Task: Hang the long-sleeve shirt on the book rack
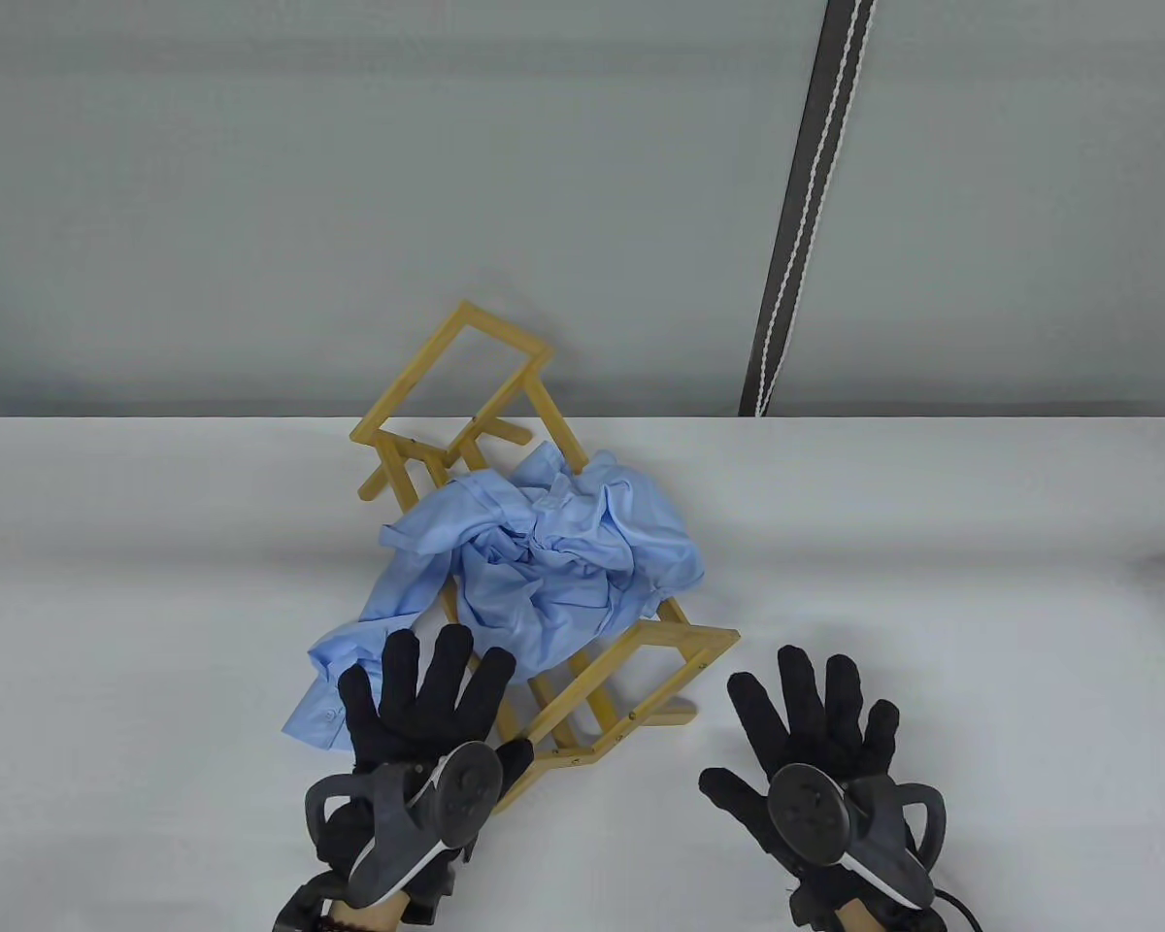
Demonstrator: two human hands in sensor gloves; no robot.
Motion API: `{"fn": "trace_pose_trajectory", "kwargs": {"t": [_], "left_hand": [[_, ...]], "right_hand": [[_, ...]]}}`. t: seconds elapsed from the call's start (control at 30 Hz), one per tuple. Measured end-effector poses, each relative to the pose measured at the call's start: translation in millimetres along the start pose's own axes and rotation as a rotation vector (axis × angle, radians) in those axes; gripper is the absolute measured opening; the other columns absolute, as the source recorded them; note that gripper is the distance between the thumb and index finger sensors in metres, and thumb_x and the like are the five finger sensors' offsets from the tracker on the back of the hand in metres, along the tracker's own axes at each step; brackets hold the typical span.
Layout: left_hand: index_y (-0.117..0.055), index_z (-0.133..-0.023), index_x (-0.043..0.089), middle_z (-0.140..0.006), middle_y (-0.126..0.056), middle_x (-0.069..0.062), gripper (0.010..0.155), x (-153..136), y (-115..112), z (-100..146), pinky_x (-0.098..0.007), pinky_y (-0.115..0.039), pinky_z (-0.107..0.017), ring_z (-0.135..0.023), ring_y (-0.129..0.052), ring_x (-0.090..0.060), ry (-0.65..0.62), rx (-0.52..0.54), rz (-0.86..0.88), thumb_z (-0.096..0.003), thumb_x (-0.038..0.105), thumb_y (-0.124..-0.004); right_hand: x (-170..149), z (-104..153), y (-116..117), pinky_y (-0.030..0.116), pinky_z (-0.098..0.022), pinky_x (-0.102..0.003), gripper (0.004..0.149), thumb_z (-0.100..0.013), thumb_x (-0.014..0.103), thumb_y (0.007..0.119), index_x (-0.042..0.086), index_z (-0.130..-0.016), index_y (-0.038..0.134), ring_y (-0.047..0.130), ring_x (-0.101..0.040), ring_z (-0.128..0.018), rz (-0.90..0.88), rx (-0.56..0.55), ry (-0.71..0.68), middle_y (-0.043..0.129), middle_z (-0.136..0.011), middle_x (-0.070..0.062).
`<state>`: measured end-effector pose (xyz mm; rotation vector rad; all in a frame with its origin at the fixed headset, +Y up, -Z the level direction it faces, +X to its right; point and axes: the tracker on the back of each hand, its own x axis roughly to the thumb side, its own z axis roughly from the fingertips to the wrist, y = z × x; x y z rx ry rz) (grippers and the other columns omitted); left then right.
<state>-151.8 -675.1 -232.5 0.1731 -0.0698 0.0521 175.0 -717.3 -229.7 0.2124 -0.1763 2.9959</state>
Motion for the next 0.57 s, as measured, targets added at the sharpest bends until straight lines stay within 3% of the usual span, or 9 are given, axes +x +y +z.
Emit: {"fn": "trace_pose_trajectory", "kwargs": {"t": [0.57], "left_hand": [[-0.033, -0.108, 0.059, -0.131, -0.041, 0.013, 0.083, 13, -7, 8, -0.068, -0.046, -0.08, -0.12, -0.05, -0.037, -0.059, -0.021, -0.035, -0.0308, 0.08, -0.056]], "right_hand": [[-1, 2, 0, 0.028, -0.069, -0.079, 0.086, -0.042, 0.078, 0.061, 0.04, -0.113, 0.029, 0.02, -0.052, -0.113, -0.012, -0.002, -0.007, 0.023, -0.124, -0.011]]}}
